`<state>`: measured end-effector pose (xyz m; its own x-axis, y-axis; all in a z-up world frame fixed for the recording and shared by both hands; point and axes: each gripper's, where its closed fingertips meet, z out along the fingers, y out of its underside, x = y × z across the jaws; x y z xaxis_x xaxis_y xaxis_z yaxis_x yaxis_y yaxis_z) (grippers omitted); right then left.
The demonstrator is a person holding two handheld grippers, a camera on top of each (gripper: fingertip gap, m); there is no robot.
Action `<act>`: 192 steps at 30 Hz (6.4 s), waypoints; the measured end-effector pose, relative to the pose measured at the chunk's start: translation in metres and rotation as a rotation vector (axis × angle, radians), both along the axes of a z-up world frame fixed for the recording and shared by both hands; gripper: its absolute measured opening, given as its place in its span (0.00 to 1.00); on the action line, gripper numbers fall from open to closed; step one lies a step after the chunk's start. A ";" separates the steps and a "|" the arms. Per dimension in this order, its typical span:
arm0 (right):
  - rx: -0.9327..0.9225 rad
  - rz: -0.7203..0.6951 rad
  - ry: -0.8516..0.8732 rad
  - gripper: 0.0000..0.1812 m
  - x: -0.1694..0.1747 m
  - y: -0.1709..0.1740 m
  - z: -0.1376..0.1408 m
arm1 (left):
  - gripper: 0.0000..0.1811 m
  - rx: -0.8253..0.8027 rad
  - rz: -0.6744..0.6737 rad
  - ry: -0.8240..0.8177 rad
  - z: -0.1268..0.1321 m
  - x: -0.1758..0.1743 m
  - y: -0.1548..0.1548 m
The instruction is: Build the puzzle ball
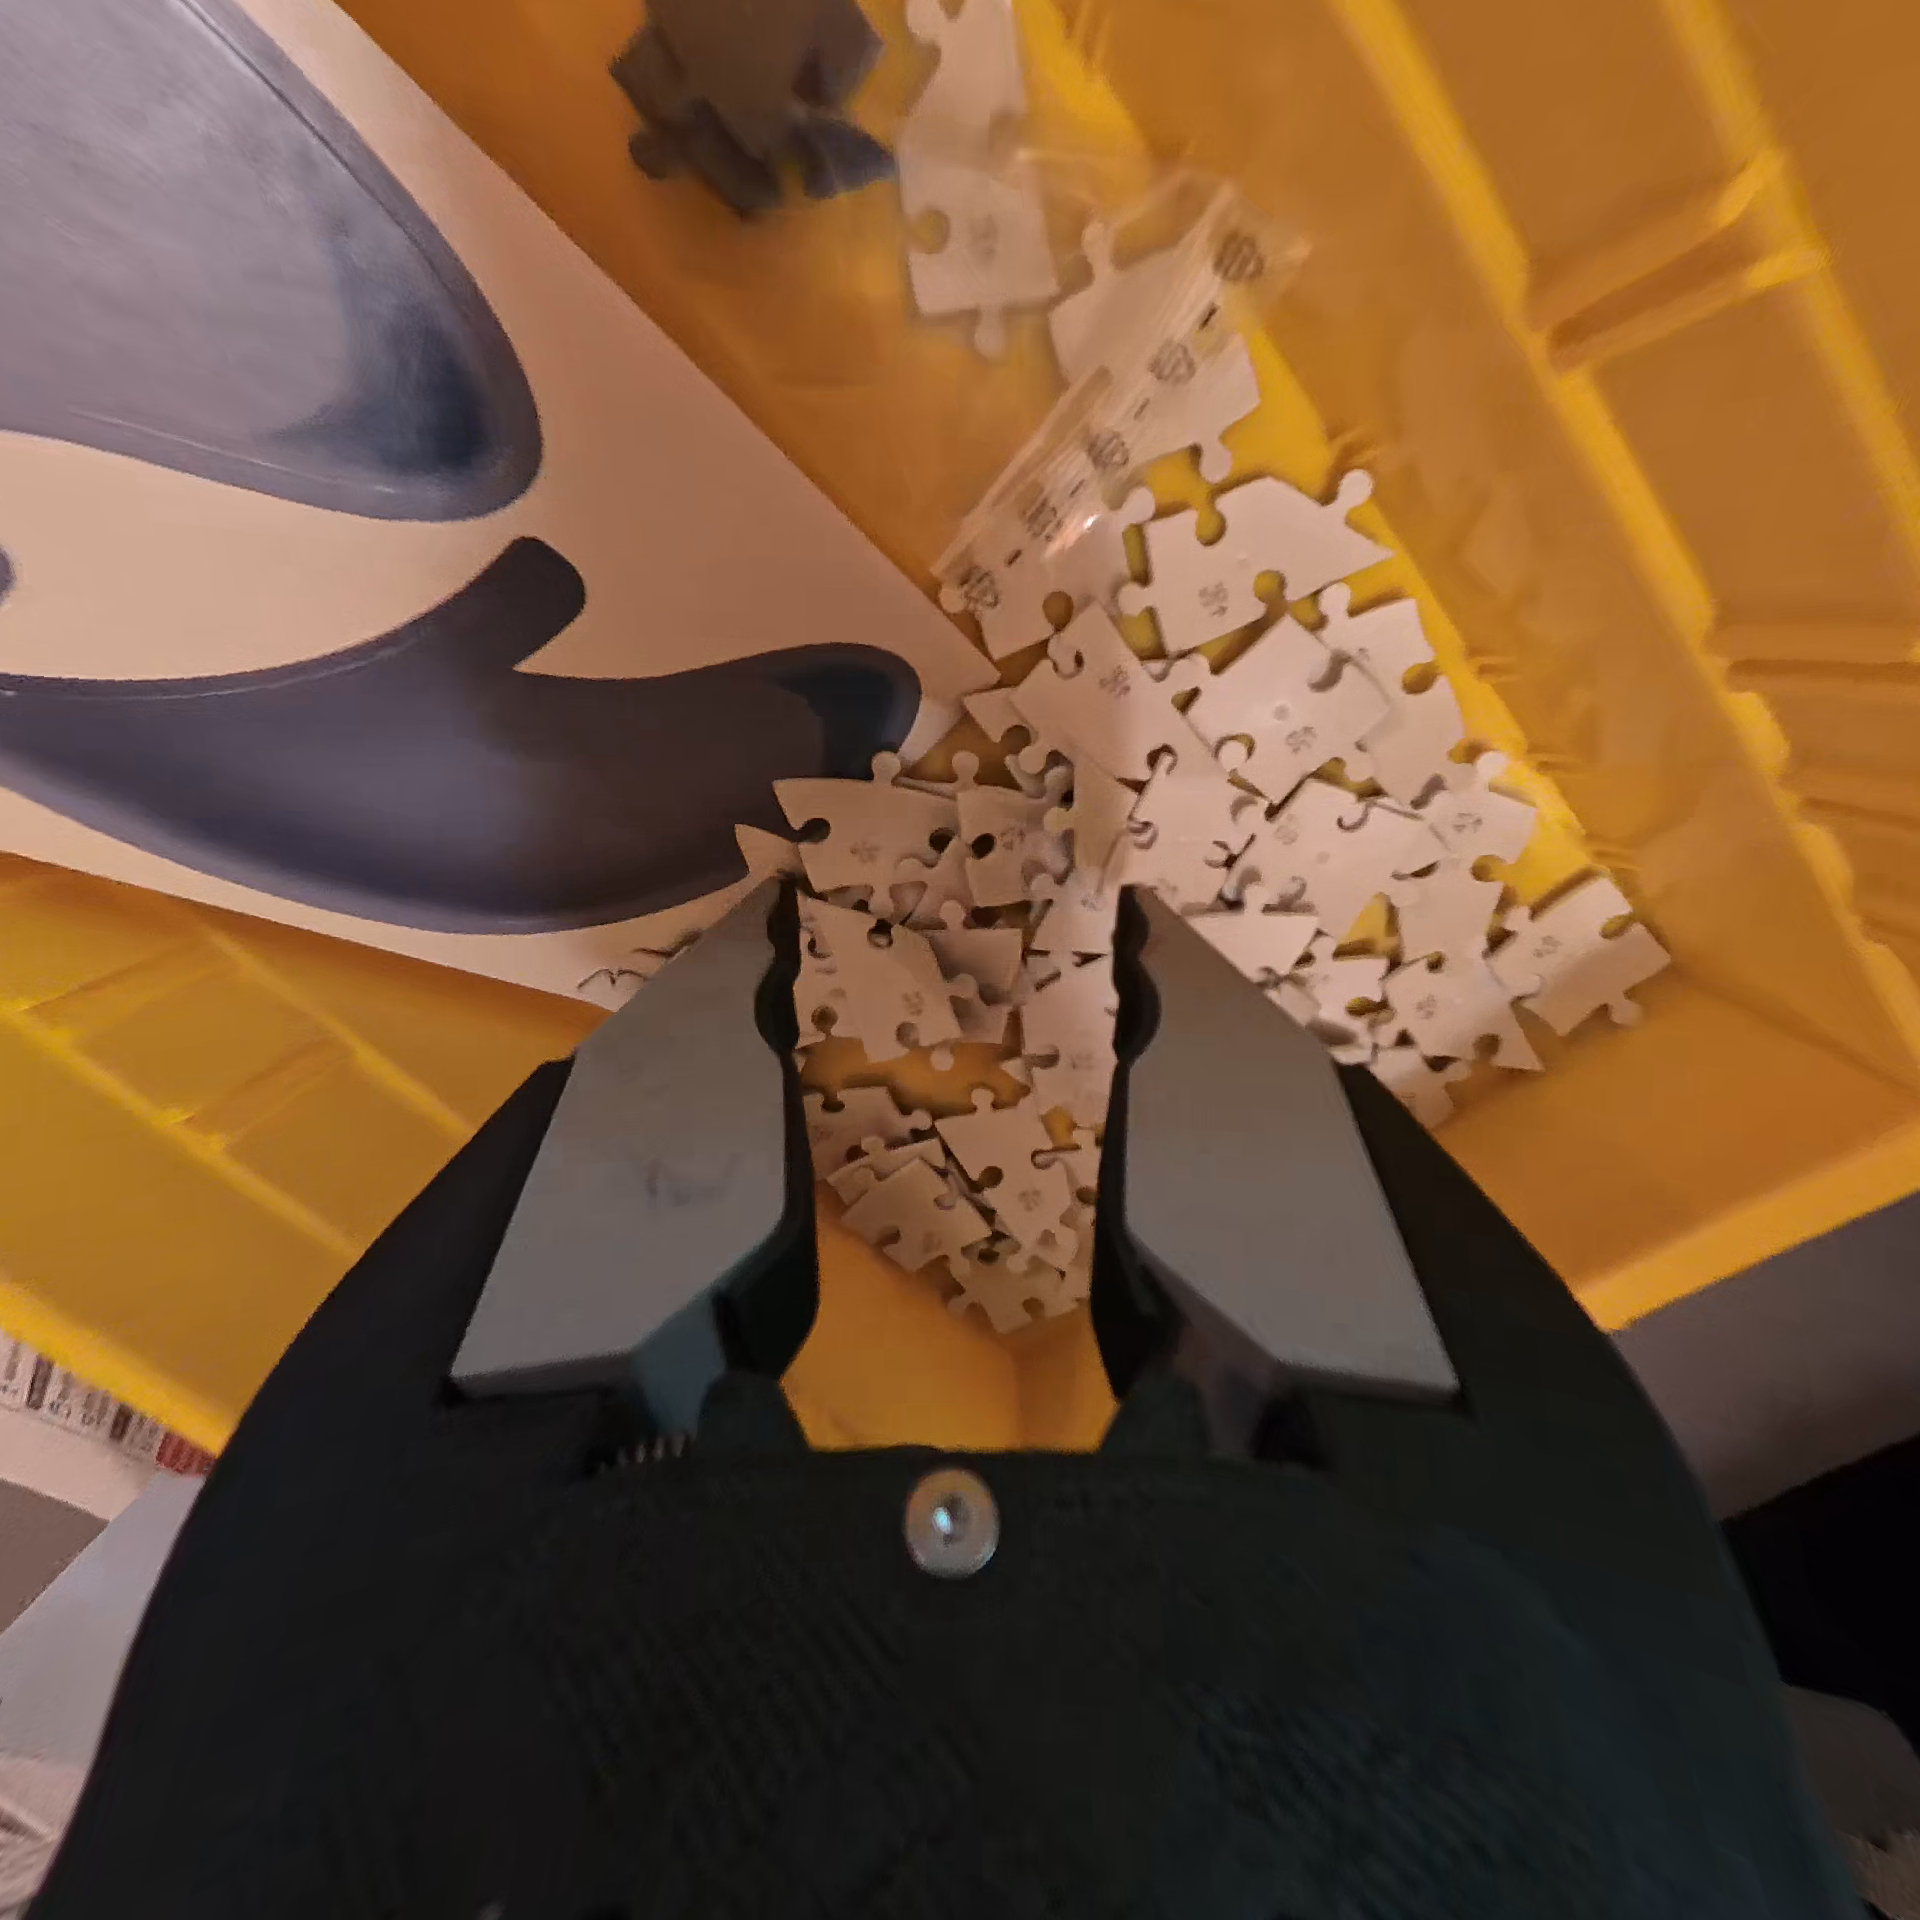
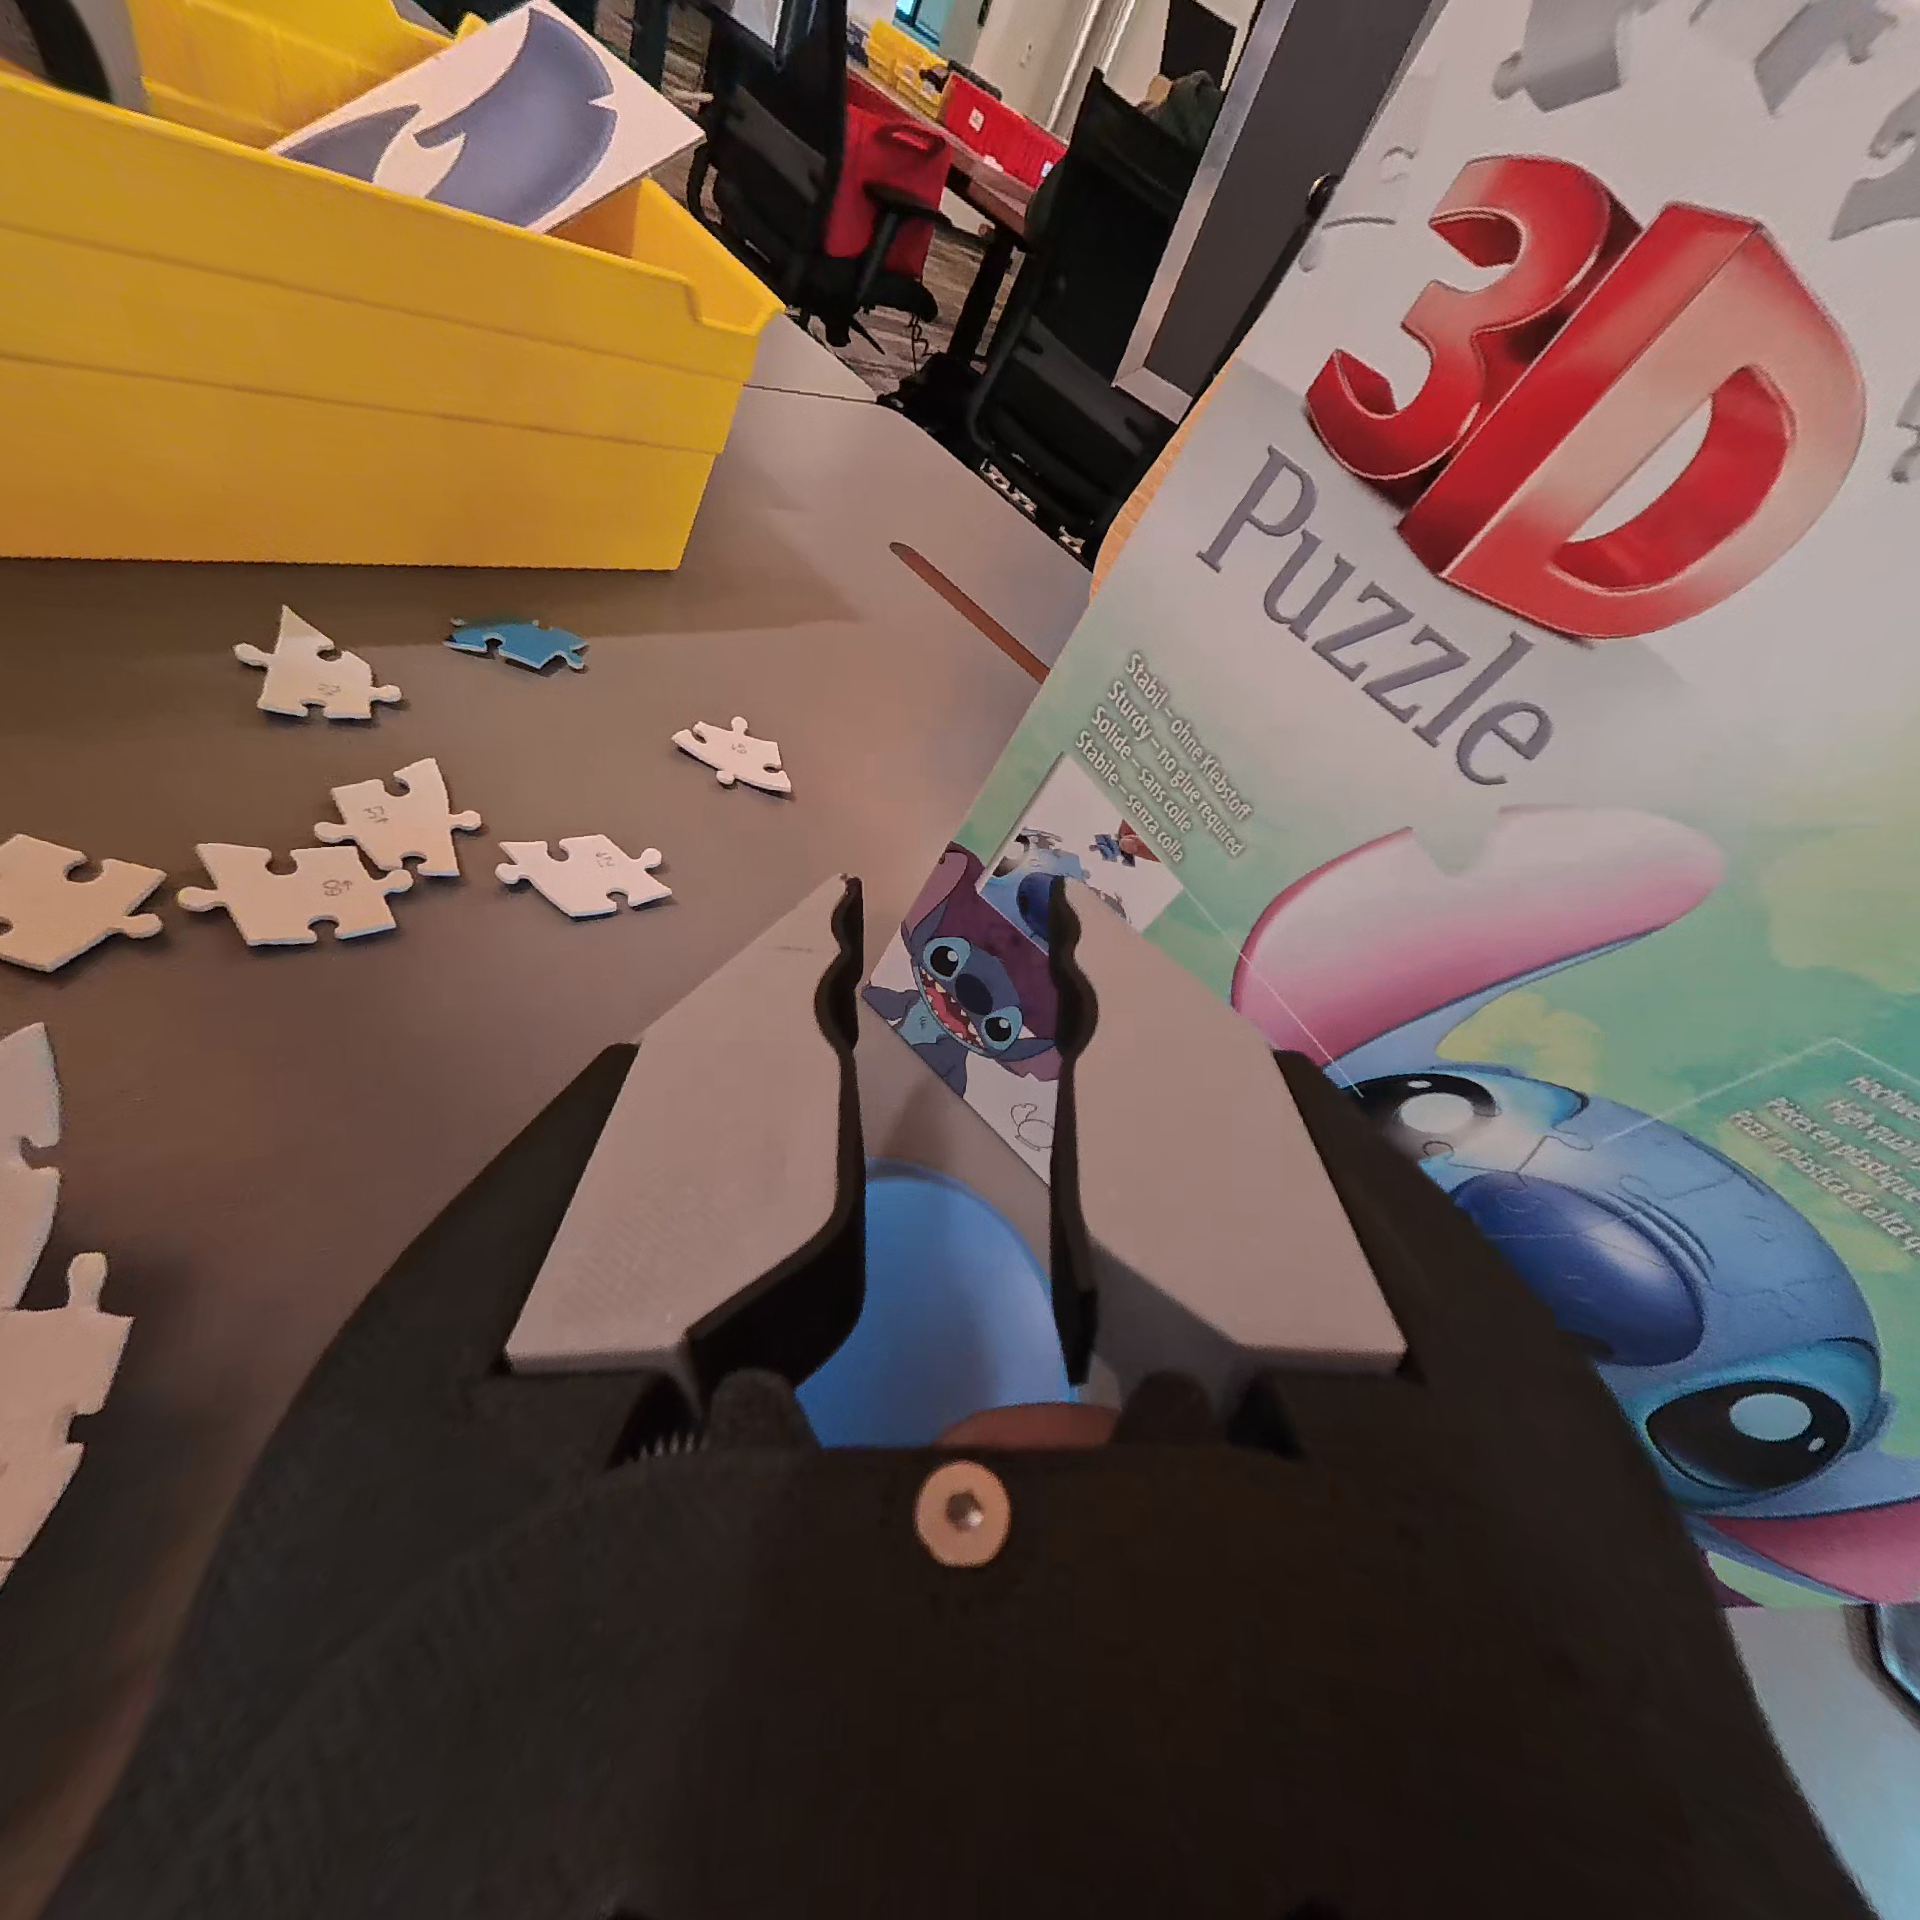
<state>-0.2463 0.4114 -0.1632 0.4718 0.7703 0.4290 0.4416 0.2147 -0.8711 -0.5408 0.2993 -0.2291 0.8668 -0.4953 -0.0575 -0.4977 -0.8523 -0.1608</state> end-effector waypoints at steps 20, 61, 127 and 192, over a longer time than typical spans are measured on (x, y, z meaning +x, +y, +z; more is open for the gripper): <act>0.027 0.006 -0.033 0.17 0.002 0.000 -0.005 | 0.24 -0.062 0.026 0.074 0.006 -0.026 -0.018; 0.012 0.018 0.063 0.14 0.007 0.007 0.000 | 0.00 -0.211 -0.233 -0.053 -0.016 0.013 -0.041; -0.032 0.026 0.101 0.14 0.009 0.008 0.000 | 0.00 0.014 -0.184 -0.082 0.002 0.014 -0.001; -0.029 0.033 0.090 0.13 0.008 0.007 -0.002 | 0.25 -0.039 -0.065 -0.053 -0.009 -0.011 -0.013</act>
<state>-0.2382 0.4186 -0.1650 0.4818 0.7976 0.3629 0.3541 0.2016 -0.9132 -0.5517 0.2858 -0.2381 0.8340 -0.5517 0.0076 -0.5440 -0.8245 -0.1556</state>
